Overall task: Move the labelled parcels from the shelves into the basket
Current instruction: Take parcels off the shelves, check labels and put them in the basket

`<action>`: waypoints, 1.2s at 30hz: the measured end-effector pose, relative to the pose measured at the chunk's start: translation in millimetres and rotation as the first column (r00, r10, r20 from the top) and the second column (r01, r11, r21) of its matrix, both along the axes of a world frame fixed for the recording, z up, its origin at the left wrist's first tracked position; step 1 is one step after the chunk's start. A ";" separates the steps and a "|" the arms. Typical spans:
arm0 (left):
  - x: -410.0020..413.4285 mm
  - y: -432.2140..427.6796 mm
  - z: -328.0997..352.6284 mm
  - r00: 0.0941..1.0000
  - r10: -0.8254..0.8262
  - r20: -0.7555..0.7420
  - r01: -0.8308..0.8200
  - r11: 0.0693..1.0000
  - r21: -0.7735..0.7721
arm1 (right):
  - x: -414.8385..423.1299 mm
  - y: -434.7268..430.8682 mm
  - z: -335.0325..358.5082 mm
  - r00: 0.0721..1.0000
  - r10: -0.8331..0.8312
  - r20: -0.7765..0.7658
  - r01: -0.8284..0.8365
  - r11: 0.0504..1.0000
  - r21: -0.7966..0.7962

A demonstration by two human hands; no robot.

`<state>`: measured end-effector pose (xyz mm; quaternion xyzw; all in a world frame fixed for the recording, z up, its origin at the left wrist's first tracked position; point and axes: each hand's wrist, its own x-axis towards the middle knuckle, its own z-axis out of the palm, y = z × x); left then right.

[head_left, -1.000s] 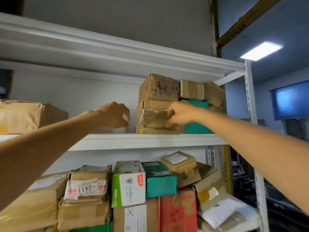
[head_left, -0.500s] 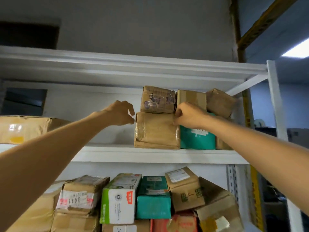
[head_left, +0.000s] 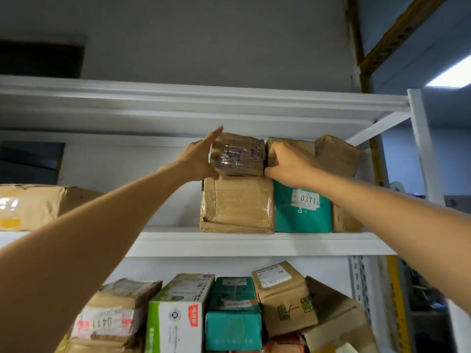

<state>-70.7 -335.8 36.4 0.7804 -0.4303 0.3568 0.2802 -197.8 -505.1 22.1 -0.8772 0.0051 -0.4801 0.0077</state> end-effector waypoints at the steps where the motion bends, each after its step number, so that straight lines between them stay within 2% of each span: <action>1: 0.5 -1.9 1.1 1.000 0.002 0.017 -0.002 1.000 0.017 | 0.4 -0.3 -0.5 1.000 0.002 0.000 -0.002 1.000 0.003; 5: 5.3 -4.9 13.2 1.000 0.005 0.023 -0.005 1.000 0.018 | 1.3 -2.8 -4.1 1.000 0.012 -0.020 -0.012 1.000 -0.002; 9: 10.0 -4.3 23.2 0.988 0.062 0.144 -0.069 0.997 0.045 | -0.9 -1.3 -11.8 0.998 0.041 -0.047 -0.041 0.999 0.006; 15: 20.2 8.5 23.1 0.946 -0.061 0.319 0.034 0.996 0.088 | 5.5 0.0 -12.5 0.997 0.081 0.002 -0.081 0.995 0.063; 21: 13.5 15.1 28.9 0.935 0.036 0.353 -0.079 0.991 0.109 | 13.6 6.3 -9.0 0.994 0.104 0.041 -0.108 0.988 0.114; 28: 16.4 17.7 36.6 0.904 0.055 0.425 -0.077 0.997 0.033 | 19.4 12.4 2.2 0.989 0.127 0.076 -0.141 0.965 0.221; 30: 13.2 20.4 38.3 0.876 0.053 0.480 -0.058 0.998 -0.003 | 18.0 17.8 7.1 0.980 0.178 0.087 -0.197 0.918 0.345; 33: 6.5 24.9 29.4 0.822 0.066 0.566 -0.049 0.998 -0.046 | 14.0 25.7 12.2 0.936 0.348 0.059 -0.315 0.746 0.587; 36: 4.1 28.0 9.7 0.787 0.068 0.613 -0.038 0.997 -0.061 | 15.7 32.4 9.4 0.885 0.462 0.065 -0.377 0.627 0.682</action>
